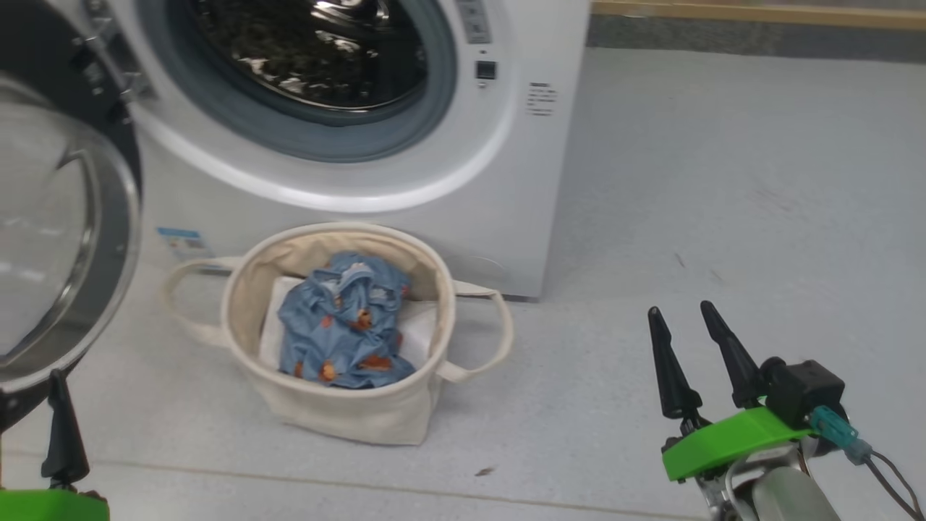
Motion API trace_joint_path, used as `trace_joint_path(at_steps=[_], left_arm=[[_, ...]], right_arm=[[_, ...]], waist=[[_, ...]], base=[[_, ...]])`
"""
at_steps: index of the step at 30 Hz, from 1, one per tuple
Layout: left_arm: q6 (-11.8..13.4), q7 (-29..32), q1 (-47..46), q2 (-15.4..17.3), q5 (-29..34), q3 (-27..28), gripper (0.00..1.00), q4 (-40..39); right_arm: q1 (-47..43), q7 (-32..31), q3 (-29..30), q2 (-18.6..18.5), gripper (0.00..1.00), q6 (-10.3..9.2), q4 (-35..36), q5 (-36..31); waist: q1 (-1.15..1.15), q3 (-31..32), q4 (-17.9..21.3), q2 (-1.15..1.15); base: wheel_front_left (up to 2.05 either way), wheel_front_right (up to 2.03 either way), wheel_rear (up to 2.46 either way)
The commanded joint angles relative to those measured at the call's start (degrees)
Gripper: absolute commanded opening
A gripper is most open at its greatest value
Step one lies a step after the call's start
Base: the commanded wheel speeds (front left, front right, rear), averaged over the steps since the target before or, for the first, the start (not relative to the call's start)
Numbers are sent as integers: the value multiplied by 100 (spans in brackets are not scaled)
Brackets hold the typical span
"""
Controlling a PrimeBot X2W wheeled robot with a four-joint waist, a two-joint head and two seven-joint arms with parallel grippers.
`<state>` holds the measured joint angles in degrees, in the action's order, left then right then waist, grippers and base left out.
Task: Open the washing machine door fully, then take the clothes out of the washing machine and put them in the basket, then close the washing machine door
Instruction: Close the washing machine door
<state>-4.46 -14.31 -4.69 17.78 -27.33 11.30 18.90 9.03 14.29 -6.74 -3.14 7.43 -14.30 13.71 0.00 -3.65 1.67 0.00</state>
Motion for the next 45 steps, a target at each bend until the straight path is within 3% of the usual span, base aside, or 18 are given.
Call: trace_joint_path(at_steps=[1,18,27,35,45], left_arm=[[75,-68,-131,165,58,311,100,-165],[568,-69,-98,-86,85,842,100,-473],[594,-36,-212,-268,52,662,100,-423],[655,-51,-107,-260,58,777,100,-460],[589,-59,-89,-138,-62,980,100,-413]], right_arm=[[204,71,-173,21,100,6,187,9],[153,71,-336,23,100,6,121,88],[37,71,-306,25,100,6,98,56],[272,71,-572,23,100,6,-6,70],[269,71,-504,11,100,6,-39,49]], waist=[[0,22,-268,0],[0,250,-1983,0],[0,328,-2887,0],[0,178,-2983,0],[0,148,-2965,0]], base=[[0,0,0],[0,0,0],[0,0,0],[0,0,0],[0,0,0]])
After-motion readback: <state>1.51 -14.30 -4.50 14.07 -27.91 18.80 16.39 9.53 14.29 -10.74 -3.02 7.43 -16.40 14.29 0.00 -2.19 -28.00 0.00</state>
